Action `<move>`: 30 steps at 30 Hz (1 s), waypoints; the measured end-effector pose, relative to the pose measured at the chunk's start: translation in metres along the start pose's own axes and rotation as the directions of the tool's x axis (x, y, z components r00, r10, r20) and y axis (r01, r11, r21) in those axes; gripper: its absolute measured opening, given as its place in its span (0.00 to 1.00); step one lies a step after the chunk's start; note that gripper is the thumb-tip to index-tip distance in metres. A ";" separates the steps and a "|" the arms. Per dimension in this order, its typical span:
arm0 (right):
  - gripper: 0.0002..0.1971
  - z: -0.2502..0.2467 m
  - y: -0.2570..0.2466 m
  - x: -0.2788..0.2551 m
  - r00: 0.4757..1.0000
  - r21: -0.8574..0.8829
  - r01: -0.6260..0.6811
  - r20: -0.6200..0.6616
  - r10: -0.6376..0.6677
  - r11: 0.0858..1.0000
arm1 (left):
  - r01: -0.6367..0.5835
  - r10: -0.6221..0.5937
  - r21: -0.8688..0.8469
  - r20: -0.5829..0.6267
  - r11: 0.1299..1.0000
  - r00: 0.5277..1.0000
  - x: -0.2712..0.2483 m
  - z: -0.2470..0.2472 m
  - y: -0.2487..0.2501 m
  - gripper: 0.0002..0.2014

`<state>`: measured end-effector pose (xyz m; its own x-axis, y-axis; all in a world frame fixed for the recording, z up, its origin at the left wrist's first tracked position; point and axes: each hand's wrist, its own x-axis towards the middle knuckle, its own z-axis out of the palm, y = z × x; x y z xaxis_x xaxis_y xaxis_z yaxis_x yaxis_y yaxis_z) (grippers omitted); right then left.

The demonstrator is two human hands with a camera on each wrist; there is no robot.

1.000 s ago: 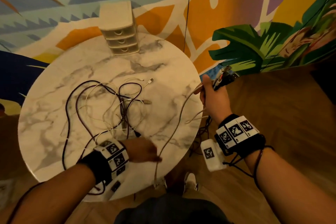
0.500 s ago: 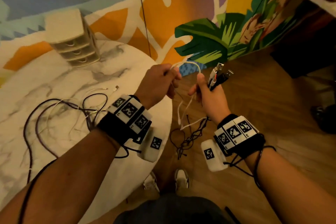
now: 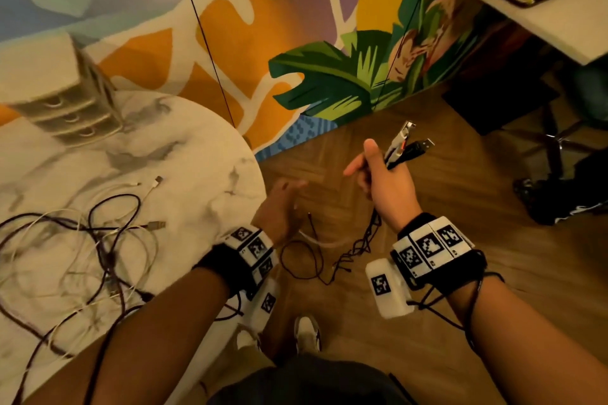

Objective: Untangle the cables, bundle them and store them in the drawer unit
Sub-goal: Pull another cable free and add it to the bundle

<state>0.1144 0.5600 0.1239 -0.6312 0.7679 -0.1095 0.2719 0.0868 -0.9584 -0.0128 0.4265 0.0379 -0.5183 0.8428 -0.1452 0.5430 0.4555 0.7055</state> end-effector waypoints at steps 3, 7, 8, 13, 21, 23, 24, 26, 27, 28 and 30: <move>0.28 -0.002 -0.003 0.005 0.998 0.048 0.063 0.017 -0.064 0.997 | -0.246 0.232 -0.203 -0.093 0.948 0.968 0.008 -0.021 0.048 0.23; 0.18 -0.005 -0.019 0.007 0.959 0.033 0.282 -0.040 -0.280 0.959 | -0.249 0.272 -0.272 0.054 0.930 0.961 0.016 -0.029 0.093 0.22; 0.17 -0.007 -0.024 0.009 0.941 -0.025 0.337 -0.023 -0.338 0.941 | -0.272 0.303 -0.277 0.075 0.922 0.950 0.016 -0.028 0.098 0.22; 0.20 -0.013 -0.044 0.013 0.923 -0.020 0.351 0.175 -0.343 0.936 | -0.228 0.293 -0.482 0.062 0.846 0.954 0.015 -0.030 0.132 0.14; 0.22 -0.015 -0.008 0.013 0.827 0.269 0.023 0.535 -0.170 0.963 | -0.015 0.159 -0.759 0.117 0.650 0.980 0.024 -0.059 0.151 0.18; 0.09 -0.002 0.005 0.008 0.835 0.212 0.026 0.532 -0.138 0.977 | -0.040 0.133 -0.646 0.095 0.762 0.987 0.024 -0.060 0.153 0.23; 0.06 0.007 0.010 0.009 0.840 0.161 0.050 0.527 -0.128 0.986 | -0.094 0.136 -0.515 0.045 0.852 0.990 0.023 -0.059 0.153 0.23; 0.12 0.025 0.022 0.012 0.849 0.011 0.095 0.522 -0.087 0.995 | -0.226 0.229 -0.205 -0.010 0.952 0.973 0.022 -0.064 0.157 0.23; 0.16 0.033 0.030 0.014 0.865 -0.053 0.102 0.498 -0.062 0.993 | -0.282 0.282 -0.075 -0.020 0.956 0.959 0.021 -0.070 0.160 0.22; 0.15 0.039 0.041 0.017 0.893 -0.092 0.078 0.449 -0.028 0.993 | -0.314 0.315 0.029 -0.031 0.949 0.949 0.020 -0.078 0.163 0.20; 0.14 0.044 0.067 0.024 0.942 -0.110 -0.044 0.328 0.078 0.993 | -0.342 0.359 0.204 -0.052 0.917 0.932 0.019 -0.096 0.168 0.17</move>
<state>0.0859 0.5564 0.0459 -0.8112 0.5218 -0.2641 0.3778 0.1228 -0.9177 0.0054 0.4916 0.2202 -0.3229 0.9338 0.1542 0.8100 0.1884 0.5553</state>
